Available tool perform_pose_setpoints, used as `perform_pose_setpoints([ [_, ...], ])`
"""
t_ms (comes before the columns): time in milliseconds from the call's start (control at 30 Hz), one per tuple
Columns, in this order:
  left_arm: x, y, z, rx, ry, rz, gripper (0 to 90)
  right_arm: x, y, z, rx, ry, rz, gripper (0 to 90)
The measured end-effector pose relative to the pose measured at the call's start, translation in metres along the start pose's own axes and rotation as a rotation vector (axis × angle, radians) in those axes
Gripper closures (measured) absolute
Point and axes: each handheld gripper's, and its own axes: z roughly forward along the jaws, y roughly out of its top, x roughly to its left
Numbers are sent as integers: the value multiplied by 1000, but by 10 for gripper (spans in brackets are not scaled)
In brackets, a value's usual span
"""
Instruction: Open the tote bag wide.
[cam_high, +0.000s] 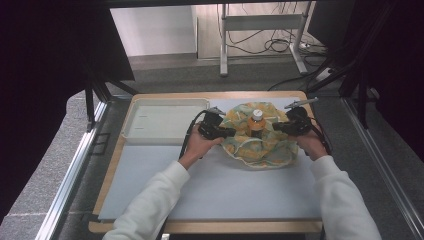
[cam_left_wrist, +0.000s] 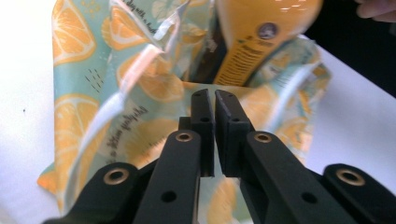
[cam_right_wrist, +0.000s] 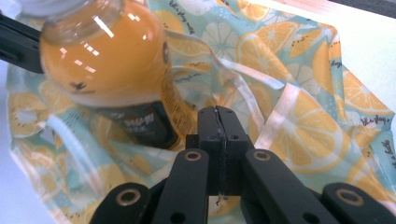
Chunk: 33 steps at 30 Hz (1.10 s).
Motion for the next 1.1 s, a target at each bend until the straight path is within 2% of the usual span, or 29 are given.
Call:
perform_pose_setpoints([
  [167, -10, -11, -19, -35, -23, 32, 821, 3, -3, -4, -5, 2, -6, 894],
  [233, -15, -19, -27, -47, -26, 44, 776, 3, -5, -5, -5, 4, -8, 894],
  [333, -22, -32, -37, -50, -19, 61, 693, 4, -7, -6, -3, 5, -6, 894],
  [400, -26, -42, -44, -43, -7, 73, 606, 5, -8, -6, -4, 5, -6, 894],
  [567, -37, -68, -61, -31, 35, 115, 478, 5, -9, -8, -10, 8, -8, 894],
  [767, -38, -96, -74, -22, 58, 100, 408, 8, -10, -10, -11, 14, -15, 893],
  [933, -32, -104, -77, -17, 83, 74, 379, 11, -9, -10, -12, 17, -16, 894],
  [1100, -29, -108, -76, -7, 87, 70, 370, 12, -9, -11, -14, 15, -18, 892],
])
